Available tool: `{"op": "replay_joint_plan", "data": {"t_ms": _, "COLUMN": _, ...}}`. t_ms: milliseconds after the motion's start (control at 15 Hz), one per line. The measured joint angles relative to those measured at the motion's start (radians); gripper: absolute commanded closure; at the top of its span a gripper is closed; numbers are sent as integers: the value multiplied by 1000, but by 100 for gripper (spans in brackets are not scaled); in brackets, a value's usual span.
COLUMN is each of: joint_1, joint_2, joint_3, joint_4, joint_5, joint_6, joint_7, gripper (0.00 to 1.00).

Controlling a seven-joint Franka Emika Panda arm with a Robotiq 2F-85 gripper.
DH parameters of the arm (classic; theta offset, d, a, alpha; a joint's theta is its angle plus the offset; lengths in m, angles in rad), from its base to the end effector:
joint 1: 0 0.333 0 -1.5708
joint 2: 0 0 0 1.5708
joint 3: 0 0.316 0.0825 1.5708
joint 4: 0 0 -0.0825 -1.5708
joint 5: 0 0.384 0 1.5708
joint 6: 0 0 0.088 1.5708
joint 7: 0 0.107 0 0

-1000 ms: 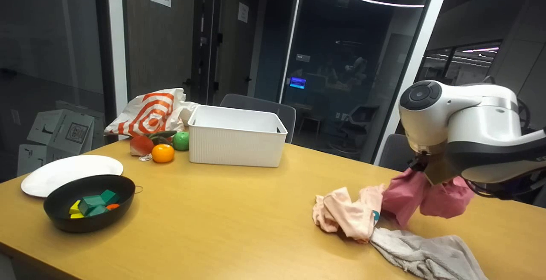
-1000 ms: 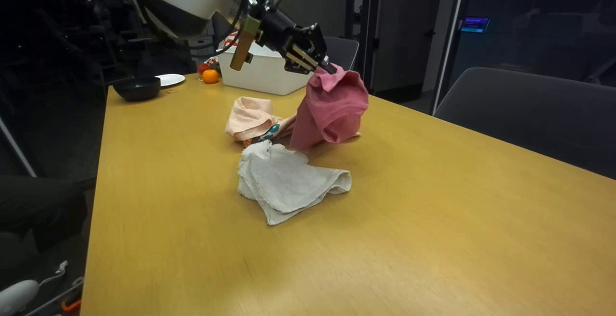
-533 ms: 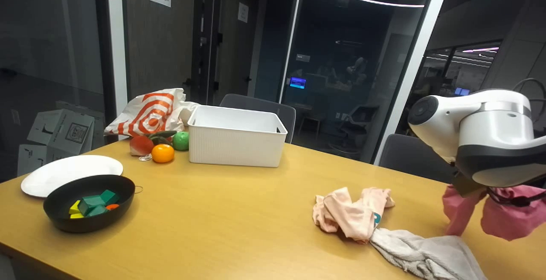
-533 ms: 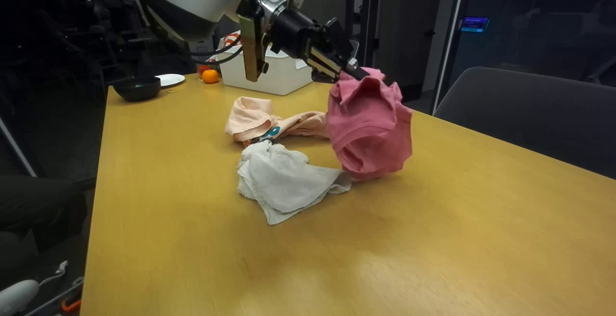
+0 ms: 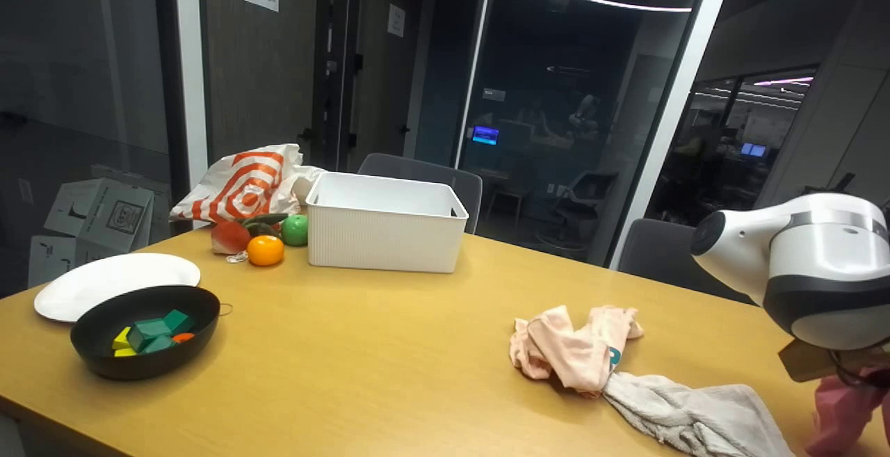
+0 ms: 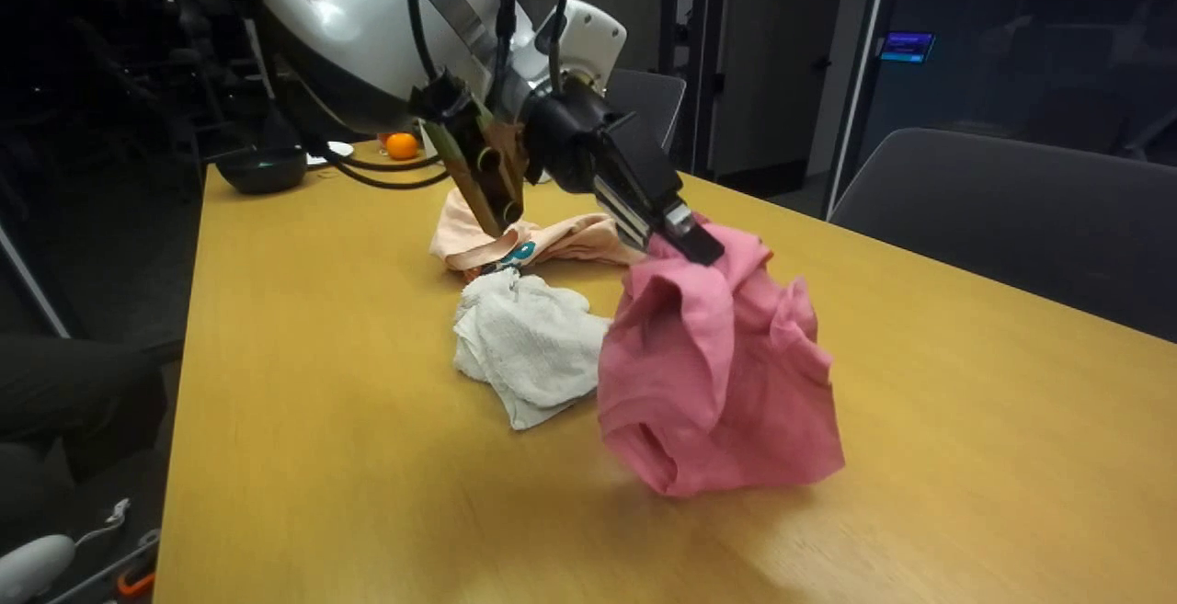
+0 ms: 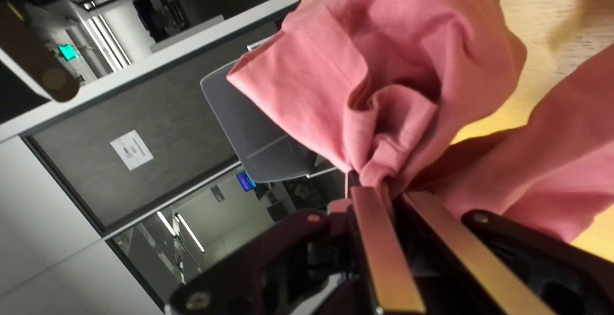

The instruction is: Move the peach shirt to the left and the pink shirt to the right

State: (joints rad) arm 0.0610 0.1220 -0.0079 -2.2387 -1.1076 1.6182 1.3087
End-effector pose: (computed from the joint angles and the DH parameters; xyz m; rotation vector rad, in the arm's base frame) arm 0.4863 -0.0661 0.3237 1.8013 -0.6871 0.1478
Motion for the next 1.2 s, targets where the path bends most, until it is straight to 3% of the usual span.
{"op": "replay_joint_plan", "data": {"t_ms": 133, "joint_1": -28, "joint_2": 38, "joint_3": -10, "joint_4": -17, "joint_5": 4, "joint_6": 10, "joint_7": 87, "gripper": 89}}
{"op": "replay_joint_plan", "data": {"t_ms": 200, "joint_1": -41, "joint_2": 60, "joint_3": -17, "joint_4": -22, "joint_5": 6, "joint_6": 14, "joint_7": 129, "gripper": 65}}
{"op": "replay_joint_plan", "data": {"t_ms": 400, "joint_1": -79, "joint_2": 106, "joint_3": -31, "joint_4": -22, "joint_5": 55, "joint_6": 54, "joint_7": 229, "gripper": 56}}
{"op": "replay_joint_plan", "data": {"t_ms": 667, "joint_1": -104, "joint_2": 95, "joint_3": -36, "joint_4": -14, "joint_5": 88, "joint_6": 137, "joint_7": 323, "gripper": 24}}
{"op": "replay_joint_plan", "data": {"t_ms": 867, "joint_1": -98, "joint_2": 15, "joint_3": -26, "joint_4": -9, "joint_5": 120, "joint_6": 193, "joint_7": 336, "gripper": 2}}
{"op": "replay_joint_plan", "data": {"t_ms": 1200, "joint_1": -63, "joint_2": -208, "joint_3": 20, "joint_4": -7, "joint_5": 328, "joint_6": 231, "joint_7": 238, "gripper": 0}}
